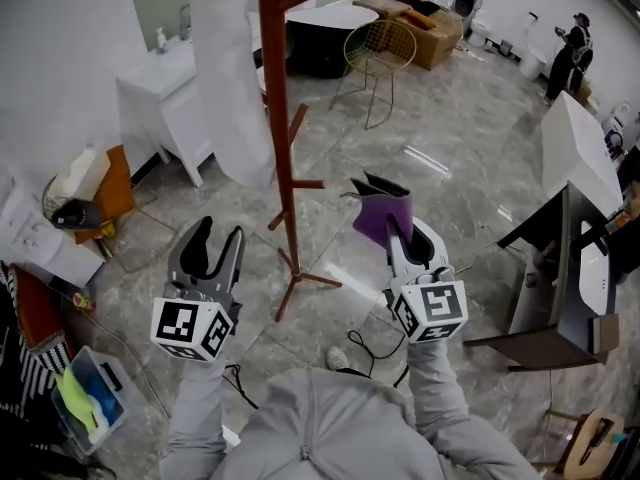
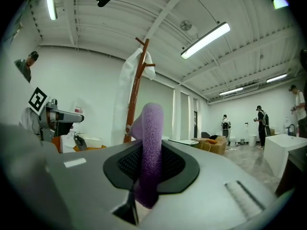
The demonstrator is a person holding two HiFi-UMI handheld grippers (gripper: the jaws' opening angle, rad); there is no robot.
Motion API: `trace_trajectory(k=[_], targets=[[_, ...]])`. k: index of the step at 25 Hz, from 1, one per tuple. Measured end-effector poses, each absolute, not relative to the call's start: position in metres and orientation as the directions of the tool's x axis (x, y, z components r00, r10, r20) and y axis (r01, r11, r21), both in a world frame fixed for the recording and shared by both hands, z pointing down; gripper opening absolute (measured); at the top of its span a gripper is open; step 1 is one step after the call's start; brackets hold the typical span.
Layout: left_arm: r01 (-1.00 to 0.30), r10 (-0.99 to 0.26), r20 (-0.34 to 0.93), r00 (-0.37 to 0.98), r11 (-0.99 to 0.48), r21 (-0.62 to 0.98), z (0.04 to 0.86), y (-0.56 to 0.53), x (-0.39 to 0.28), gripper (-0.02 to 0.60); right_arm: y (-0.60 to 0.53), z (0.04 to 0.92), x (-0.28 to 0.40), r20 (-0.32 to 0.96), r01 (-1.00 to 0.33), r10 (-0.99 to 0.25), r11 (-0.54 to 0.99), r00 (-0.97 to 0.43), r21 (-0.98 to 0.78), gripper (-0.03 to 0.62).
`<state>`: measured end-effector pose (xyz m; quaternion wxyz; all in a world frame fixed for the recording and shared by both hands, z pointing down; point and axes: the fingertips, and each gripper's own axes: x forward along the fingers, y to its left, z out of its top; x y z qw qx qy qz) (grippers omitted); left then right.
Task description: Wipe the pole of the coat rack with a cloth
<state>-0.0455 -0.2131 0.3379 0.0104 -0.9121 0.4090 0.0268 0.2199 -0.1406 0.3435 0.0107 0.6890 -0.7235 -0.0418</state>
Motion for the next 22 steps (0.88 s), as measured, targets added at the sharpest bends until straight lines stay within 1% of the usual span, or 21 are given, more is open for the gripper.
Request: trace_trajectory(k=[4,10,22], targets=[[-0.751,-0.75,-0.057,0.659,-0.66,0.002,0.34,-0.217,-0.044,0.23,-0.138,0.342,0.236,-0.065,-0.998,-0.998,0.001,-0.005,0.061,0.054],[-0.749,-0.748,-0.041,0.663,-0.663,-0.008,0.34,-0.219,-0.041,0.23,-0.131,0.333,0.25,-0.105,-0.999,-0.994,-0.028,0.026,0.017,0.054],[-0.754,-0.753,-0.038,0.657,-0.657,-0.008,0.345,-0.223,-0.041,0.23,-0.134,0.338,0.249,-0.129,-0.999,-0.991,-0.037,0.039,-0.012,0.054]])
